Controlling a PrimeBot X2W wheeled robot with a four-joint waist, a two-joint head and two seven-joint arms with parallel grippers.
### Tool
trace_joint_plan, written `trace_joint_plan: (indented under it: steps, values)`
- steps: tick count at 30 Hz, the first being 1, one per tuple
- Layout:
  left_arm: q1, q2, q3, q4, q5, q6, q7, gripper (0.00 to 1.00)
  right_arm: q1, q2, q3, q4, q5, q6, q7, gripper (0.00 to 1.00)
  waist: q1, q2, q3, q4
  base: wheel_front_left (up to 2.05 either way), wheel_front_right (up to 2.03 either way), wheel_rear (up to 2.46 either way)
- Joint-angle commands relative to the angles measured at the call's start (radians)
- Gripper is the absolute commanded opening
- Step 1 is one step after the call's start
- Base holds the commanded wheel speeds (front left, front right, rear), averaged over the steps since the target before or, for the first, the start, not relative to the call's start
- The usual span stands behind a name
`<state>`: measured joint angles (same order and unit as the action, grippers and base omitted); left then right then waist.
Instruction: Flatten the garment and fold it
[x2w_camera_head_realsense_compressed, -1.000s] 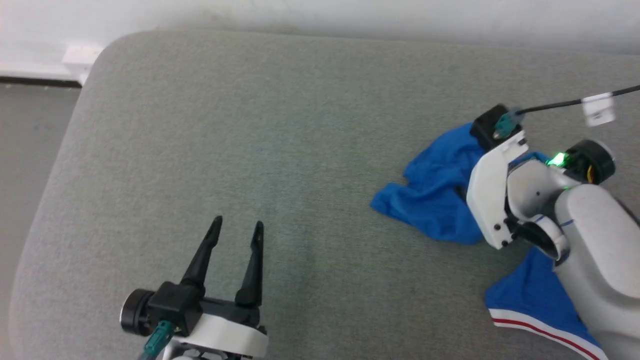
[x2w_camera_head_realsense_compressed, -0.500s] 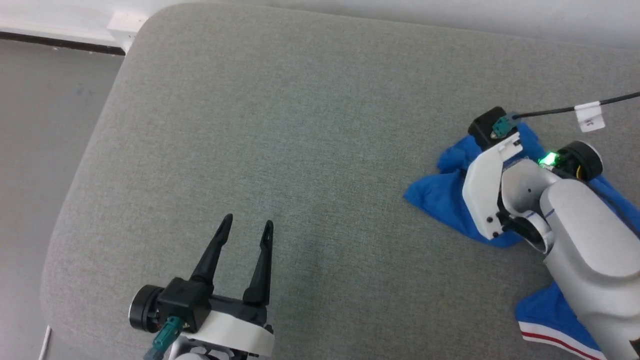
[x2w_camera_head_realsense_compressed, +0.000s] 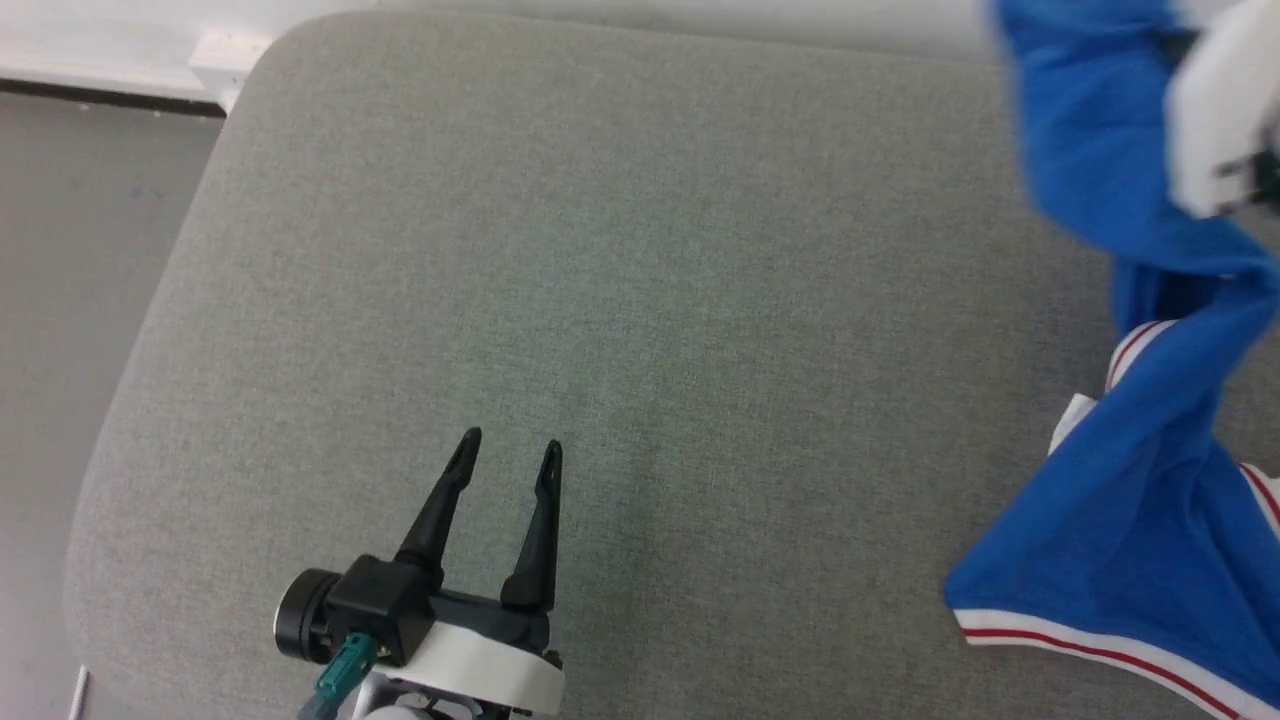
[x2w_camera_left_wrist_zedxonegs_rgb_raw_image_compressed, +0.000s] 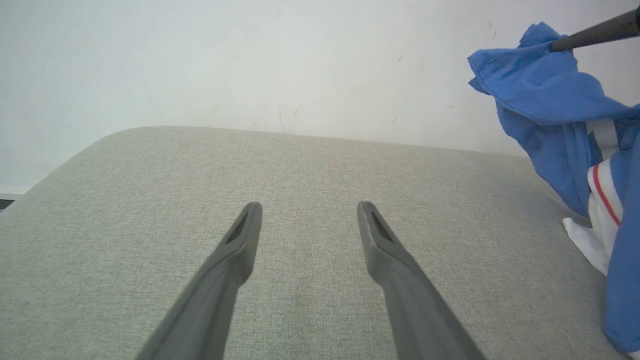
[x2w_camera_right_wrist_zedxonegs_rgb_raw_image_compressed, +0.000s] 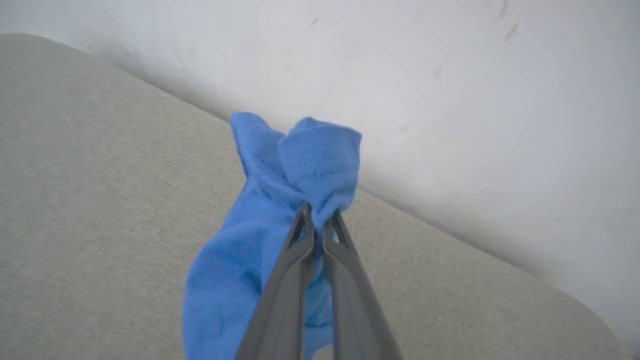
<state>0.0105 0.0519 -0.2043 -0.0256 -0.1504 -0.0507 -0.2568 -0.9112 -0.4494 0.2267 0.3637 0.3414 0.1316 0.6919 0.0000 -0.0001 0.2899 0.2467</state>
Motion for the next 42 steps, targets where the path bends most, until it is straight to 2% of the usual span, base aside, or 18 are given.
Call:
trace_joint_plan:
  steps: [1,7,11,12,13,14,15,22,27,32,35,39,42]
  values:
    - [-0.014,-0.002,-0.002,-0.003,-0.006,0.003,-0.005,1.00,-0.001,-0.011,-0.014,0.009,-0.014,-0.001,0.000,0.00,0.0000,0.0001,0.046,0.033,0.00,0.00,0.00]
    - [-0.040,-0.002,-0.011,0.005,-0.014,0.000,-0.005,1.00,0.140,-0.102,-0.186,0.109,-0.176,-0.001,0.050,0.00,0.0000,0.0001,0.092,0.057,0.00,0.00,0.00]
    - [-0.048,-0.002,-0.010,0.009,-0.013,-0.001,-0.005,1.00,0.257,-0.109,-0.266,0.123,-0.223,-0.001,0.098,0.00,0.0000,0.0001,0.098,0.052,0.00,0.00,0.00]
    - [-0.050,-0.002,-0.010,0.011,-0.013,-0.002,-0.005,1.00,0.278,-0.103,-0.279,0.116,-0.230,-0.001,0.097,0.14,0.0000,0.0001,0.098,0.047,0.00,0.00,0.00]
    - [-0.052,-0.002,-0.009,0.012,-0.012,-0.003,-0.005,1.00,0.293,-0.096,-0.291,0.106,-0.236,-0.001,0.091,0.43,0.0000,0.0001,0.097,0.042,0.00,0.00,0.00]
    - [-0.055,-0.002,-0.009,0.015,-0.010,-0.005,-0.005,1.00,0.304,-0.088,-0.300,0.095,-0.245,-0.001,0.081,0.87,0.0000,0.0001,0.095,0.035,0.00,0.00,0.00]
    - [-0.057,-0.002,-0.008,0.016,-0.009,-0.006,-0.005,1.00,0.311,-0.077,-0.300,0.081,-0.250,-0.001,0.069,1.00,0.0000,0.0001,0.090,0.028,0.00,0.00,0.00]
    - [-0.046,-0.002,0.007,0.029,0.006,-0.010,-0.005,1.00,0.268,0.000,-0.251,-0.042,-0.210,-0.001,-0.045,1.00,0.0000,0.0001,0.017,-0.033,0.00,0.00,0.00]
    - [-0.013,-0.002,0.032,0.029,0.017,-0.007,-0.005,1.00,0.292,0.039,-0.212,-0.186,-0.135,-0.001,-0.097,1.00,0.0000,0.0001,-0.041,-0.073,0.00,0.00,0.00]
    - [0.025,-0.002,0.046,0.022,0.029,-0.011,-0.005,1.00,0.431,0.035,-0.248,-0.362,-0.053,-0.001,0.004,1.00,0.0000,0.0001,-0.071,-0.089,0.00,0.00,0.00]
    - [0.038,-0.002,0.050,0.015,0.032,-0.015,-0.005,1.00,0.570,0.001,-0.297,-0.465,-0.039,-0.001,0.076,1.00,0.0000,0.0001,-0.072,-0.084,0.00,0.00,0.00]
    - [0.046,-0.002,0.056,0.011,0.033,-0.017,-0.005,1.00,0.772,0.018,-0.367,-0.576,-0.013,-0.001,0.154,1.00,0.0000,0.0001,-0.065,-0.075,0.00,0.00,0.00]
    - [0.050,-0.002,0.063,0.011,0.033,-0.019,-0.005,1.00,0.872,0.028,-0.368,-0.619,-0.031,-0.001,0.144,1.00,0.0000,0.0001,-0.058,-0.076,0.00,0.00,0.00]
